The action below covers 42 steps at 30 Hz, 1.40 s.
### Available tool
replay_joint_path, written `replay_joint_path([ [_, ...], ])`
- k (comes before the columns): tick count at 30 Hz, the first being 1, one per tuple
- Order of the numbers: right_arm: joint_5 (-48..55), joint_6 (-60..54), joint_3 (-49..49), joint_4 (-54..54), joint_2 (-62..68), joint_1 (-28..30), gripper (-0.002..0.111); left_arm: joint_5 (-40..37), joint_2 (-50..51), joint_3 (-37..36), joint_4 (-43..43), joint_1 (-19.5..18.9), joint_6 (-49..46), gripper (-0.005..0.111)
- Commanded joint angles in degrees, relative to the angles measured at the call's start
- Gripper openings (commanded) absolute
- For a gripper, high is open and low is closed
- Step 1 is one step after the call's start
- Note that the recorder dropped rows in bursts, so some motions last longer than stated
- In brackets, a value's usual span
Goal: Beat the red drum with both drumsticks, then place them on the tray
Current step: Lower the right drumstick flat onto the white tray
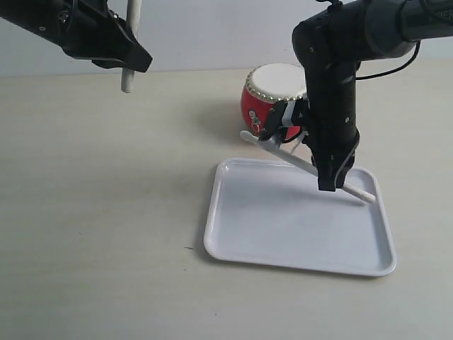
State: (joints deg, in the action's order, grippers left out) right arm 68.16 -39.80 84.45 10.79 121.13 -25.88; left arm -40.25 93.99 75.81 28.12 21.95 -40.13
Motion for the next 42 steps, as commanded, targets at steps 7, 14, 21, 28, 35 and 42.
replay_joint_path([
  [7,-6.0,-2.1,-0.1,-1.9,0.3,-0.1,0.0,1.2,-0.7,-0.1,1.2,-0.1,-0.3,0.0],
  [14,-5.9,-2.1,-0.1,0.8,0.9,-0.1,0.0,1.3,-0.7,-0.1,1.2,-0.1,-0.6,0.0],
  [21,-5.5,-2.2,-0.1,0.4,0.9,-0.1,0.0,1.3,-0.7,-0.1,1.2,-0.1,-0.6,0.0],
  [28,-5.5,-2.5,-0.1,0.2,1.9,-0.1,0.0,1.4,-0.7,-0.1,1.5,-0.1,-0.6,0.0],
  [35,-4.7,-1.9,-0.1,0.5,2.8,-0.1,0.003,2.3,-0.7,-0.1,1.6,-0.1,-0.6,0.0],
  [42,-4.7,1.1,-0.1,0.0,2.7,-0.1,0.046,2.4,-0.7,-0.1,1.6,-0.1,-1.3,0.0],
])
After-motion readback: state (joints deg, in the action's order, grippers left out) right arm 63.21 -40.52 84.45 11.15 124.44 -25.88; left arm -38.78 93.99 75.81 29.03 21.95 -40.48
